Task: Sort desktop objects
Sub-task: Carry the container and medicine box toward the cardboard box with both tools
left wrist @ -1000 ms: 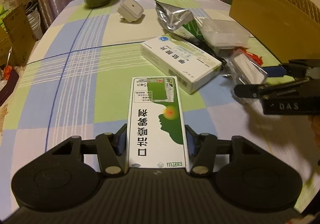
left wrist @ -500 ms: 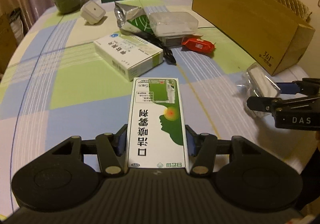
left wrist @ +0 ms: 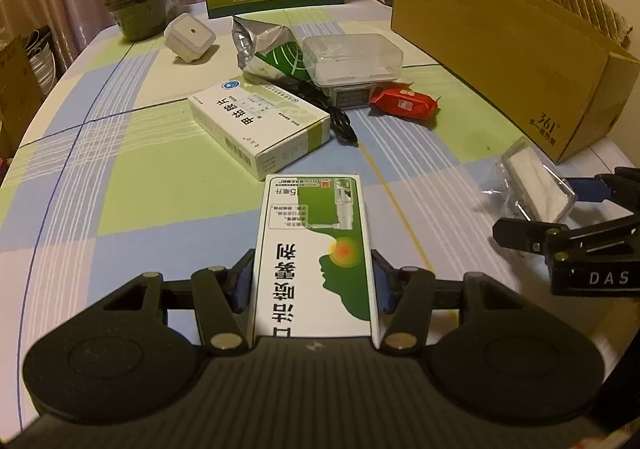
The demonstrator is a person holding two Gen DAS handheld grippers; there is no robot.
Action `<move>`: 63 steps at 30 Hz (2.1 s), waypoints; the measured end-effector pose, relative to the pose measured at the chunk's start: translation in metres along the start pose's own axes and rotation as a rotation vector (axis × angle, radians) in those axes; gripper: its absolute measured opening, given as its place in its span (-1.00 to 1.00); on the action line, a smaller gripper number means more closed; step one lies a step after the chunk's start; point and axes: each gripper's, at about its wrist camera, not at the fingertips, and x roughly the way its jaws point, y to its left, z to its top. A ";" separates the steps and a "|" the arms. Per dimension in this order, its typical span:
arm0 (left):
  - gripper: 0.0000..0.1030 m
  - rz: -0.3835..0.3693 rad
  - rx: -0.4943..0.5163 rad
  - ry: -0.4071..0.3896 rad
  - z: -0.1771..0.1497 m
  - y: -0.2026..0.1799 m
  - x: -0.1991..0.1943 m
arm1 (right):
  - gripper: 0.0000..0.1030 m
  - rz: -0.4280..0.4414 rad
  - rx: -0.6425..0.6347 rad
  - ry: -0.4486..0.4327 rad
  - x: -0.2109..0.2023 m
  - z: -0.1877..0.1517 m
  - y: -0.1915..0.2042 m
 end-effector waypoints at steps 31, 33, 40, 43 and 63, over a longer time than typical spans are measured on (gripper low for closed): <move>-0.01 0.006 0.022 -0.045 0.013 -0.009 -0.026 | 0.32 -0.003 0.022 -0.075 -0.034 0.011 0.004; -0.01 0.008 0.017 -0.055 0.016 -0.009 -0.031 | 0.32 -0.003 0.022 -0.086 -0.039 0.012 0.005; -0.01 0.007 0.006 -0.085 0.022 -0.015 -0.048 | 0.32 -0.014 0.031 -0.123 -0.060 0.017 0.003; -0.01 0.005 0.007 -0.104 0.025 -0.020 -0.056 | 0.32 -0.023 0.035 -0.143 -0.071 0.021 0.001; -0.01 -0.101 0.072 -0.242 0.110 -0.100 -0.083 | 0.32 -0.156 0.046 -0.267 -0.120 0.095 -0.082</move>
